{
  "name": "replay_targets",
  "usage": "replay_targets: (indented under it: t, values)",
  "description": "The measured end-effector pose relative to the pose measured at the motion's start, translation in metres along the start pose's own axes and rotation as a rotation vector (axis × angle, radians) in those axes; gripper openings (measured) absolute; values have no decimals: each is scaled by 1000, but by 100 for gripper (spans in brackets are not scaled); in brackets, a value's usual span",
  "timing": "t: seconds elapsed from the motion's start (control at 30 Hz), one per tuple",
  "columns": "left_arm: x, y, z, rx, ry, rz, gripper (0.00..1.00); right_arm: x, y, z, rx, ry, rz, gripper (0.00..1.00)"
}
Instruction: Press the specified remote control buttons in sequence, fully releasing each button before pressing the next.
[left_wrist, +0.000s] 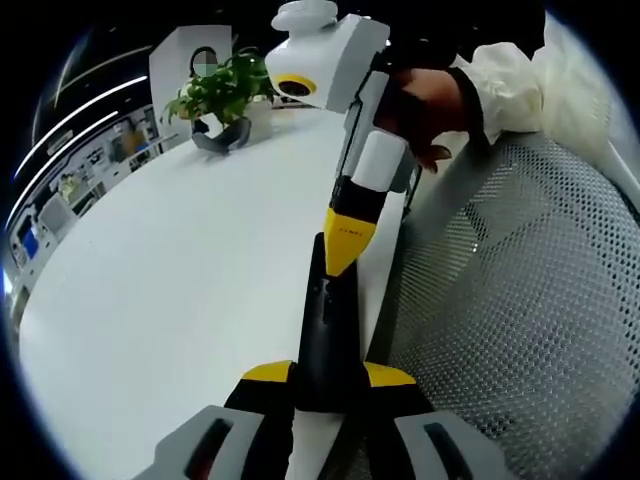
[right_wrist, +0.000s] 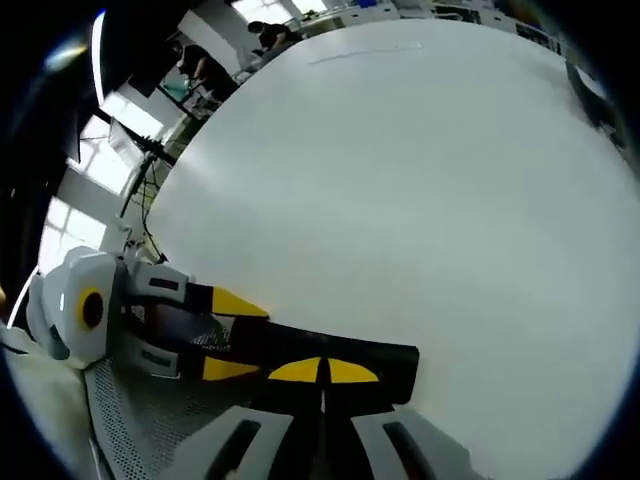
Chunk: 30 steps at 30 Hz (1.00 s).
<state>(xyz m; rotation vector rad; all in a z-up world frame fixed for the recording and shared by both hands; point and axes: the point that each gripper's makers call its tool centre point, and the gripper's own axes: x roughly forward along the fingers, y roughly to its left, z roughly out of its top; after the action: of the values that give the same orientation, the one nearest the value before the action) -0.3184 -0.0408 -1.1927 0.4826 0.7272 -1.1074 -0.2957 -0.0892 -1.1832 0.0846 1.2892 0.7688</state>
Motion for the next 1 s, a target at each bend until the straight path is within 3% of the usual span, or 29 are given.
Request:
replay_targets:
  t: [0.17,0.27,0.43,0.53,1.0]
  values:
    - [0,0,0,0,2,-1,25,-1,0,0,23,0,5,0]
    - [0,0,0,0,2,-1,25,-4,0,-6,45,56,-9,0]
    - [0,0,0,1,1,-1,25,-8,-1,-6,75,46,-12,0]
    - [0,0,0,4,0,-2,25,-7,-5,-13,97,86,-24,0]
    - [0,0,0,3,-3,-3,25,-8,-9,-11,73,83,-67,0]
